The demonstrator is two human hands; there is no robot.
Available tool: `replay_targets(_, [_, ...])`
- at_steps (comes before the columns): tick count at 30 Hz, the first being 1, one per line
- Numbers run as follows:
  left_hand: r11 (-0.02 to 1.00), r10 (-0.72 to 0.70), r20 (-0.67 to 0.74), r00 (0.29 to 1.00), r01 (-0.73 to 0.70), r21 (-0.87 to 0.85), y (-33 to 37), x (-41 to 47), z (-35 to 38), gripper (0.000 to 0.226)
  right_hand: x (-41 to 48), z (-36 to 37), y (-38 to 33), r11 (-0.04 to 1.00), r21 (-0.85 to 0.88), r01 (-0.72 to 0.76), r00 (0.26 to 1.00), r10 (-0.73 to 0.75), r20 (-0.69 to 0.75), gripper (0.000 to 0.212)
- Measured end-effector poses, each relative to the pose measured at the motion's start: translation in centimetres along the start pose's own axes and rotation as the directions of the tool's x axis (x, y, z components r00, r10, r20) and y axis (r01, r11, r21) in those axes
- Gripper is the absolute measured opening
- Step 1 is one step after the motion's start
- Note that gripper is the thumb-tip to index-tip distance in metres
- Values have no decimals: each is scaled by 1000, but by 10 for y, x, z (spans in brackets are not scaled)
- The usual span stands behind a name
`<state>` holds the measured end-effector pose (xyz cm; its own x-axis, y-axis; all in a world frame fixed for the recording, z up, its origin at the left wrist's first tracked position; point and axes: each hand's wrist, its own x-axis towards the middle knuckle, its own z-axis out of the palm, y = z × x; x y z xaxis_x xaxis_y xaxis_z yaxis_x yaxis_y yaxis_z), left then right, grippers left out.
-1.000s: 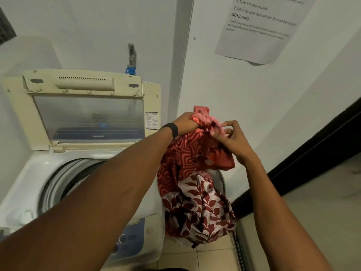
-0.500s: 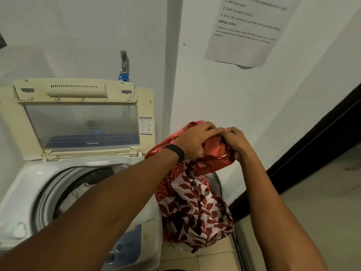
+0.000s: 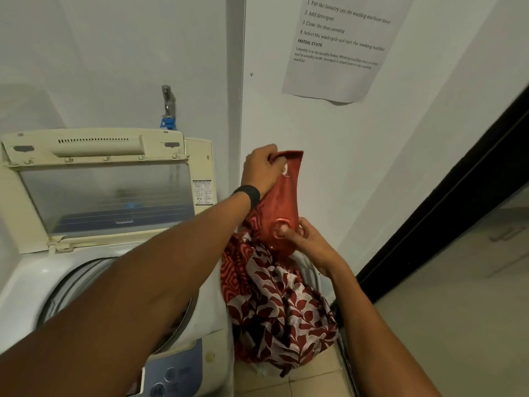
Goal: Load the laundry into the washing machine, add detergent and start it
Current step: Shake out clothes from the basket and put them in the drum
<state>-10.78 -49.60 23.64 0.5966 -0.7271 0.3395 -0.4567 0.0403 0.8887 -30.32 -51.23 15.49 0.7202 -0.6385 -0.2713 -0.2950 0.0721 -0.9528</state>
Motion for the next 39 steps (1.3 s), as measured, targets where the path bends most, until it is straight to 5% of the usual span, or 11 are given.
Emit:
replay_targets(4, [997,-63,22,998,64,-49,-7,4,-11,16,14,-33,-7,981,-163,109,949,-151,-276,18])
replay_targets(10, [960,-167,187,968,203,-193,-18,-6,-29,11,15,-76,-81,920,-364,146,750,-343,-565,27])
replay_targets(13, [979,-99,283,954,144,-144,-8,-11,-24,5,22,-66,-112,863,-502,54,753,-365,-547,32])
replay_targets(17, [973,-101,358,928,168,-159,5,-22,-6,37,36,-36,-122,876,-482,27,806,-304,-508,34])
replay_targets(20, [969,-135,283,950,187,-164,6,-30,6,42,34,-20,-118,935,-329,129,831,-284,-479,38])
replay_targets(24, [945,-202,304,931,267,-189,5,-30,7,40,25,-15,-110,954,-84,286,899,-298,-320,18])
replay_targets(29, [909,-265,250,931,327,-256,8,-23,10,44,17,-13,-88,910,-238,340,877,-399,-270,32])
replay_targets(32, [895,-291,220,931,346,-282,17,-15,5,44,15,-16,-54,917,-359,176,979,-202,-36,38])
replay_targets(34, [908,-271,230,935,327,-260,18,-10,-1,40,19,-24,-27,795,-591,136,989,-141,37,29])
replay_targets(39, [935,-259,207,943,299,-191,6,-9,-19,40,14,-40,-32,773,-583,250,916,-384,-118,20])
